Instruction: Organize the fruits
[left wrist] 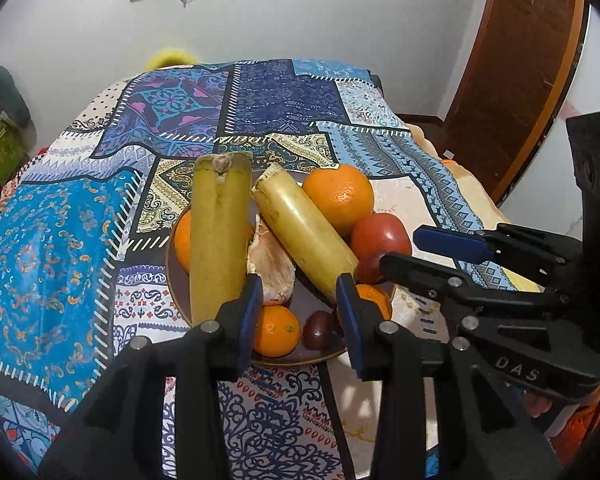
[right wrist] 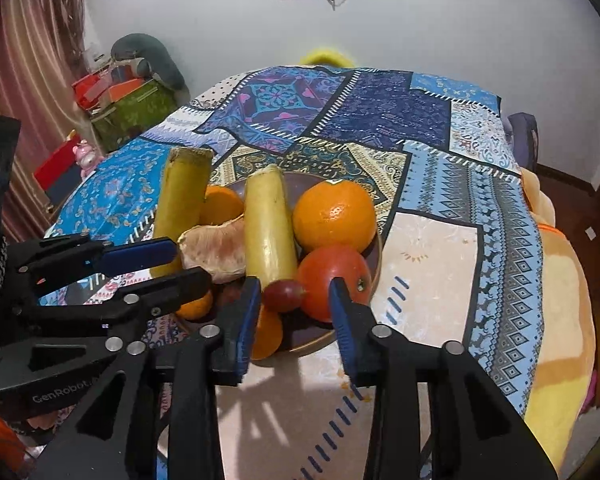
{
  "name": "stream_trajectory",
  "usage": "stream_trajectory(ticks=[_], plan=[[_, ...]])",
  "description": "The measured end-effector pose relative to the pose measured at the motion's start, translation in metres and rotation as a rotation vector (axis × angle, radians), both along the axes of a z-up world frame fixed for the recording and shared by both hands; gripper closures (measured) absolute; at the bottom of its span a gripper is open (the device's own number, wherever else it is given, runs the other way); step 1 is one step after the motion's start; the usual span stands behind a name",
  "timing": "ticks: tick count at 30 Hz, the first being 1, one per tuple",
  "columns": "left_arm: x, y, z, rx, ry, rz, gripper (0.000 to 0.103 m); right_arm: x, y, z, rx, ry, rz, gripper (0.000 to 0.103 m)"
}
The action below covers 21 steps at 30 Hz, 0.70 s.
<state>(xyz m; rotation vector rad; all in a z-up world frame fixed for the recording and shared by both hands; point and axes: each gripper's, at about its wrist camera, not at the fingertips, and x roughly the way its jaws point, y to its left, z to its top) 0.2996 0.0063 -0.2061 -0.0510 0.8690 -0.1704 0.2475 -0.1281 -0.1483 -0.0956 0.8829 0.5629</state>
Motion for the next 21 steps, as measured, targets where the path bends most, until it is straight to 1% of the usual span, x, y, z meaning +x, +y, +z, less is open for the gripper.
stream_trajectory(ticks=[4,9,13,15,21], plan=[[-0.01,0.004,0.012,0.004,-0.029,0.018,0.065,-0.003,-0.006,0.007,0.008,-0.011,-0.014,0.068],[-0.031,0.014,0.044,-0.008,-0.098,0.064,0.065,-0.016,-0.014,0.031,0.016,-0.062,-0.036,0.068],[-0.062,0.018,0.083,-0.008,-0.194,0.102,0.065,-0.037,-0.023,0.066,0.04,-0.136,-0.057,0.068],[-0.079,0.02,0.104,-0.017,-0.243,0.118,0.065,-0.053,-0.028,0.088,0.054,-0.188,-0.068,0.068],[-0.142,0.017,0.167,-0.022,-0.409,0.142,0.065,-0.102,-0.039,0.147,0.12,-0.321,-0.091,0.068]])
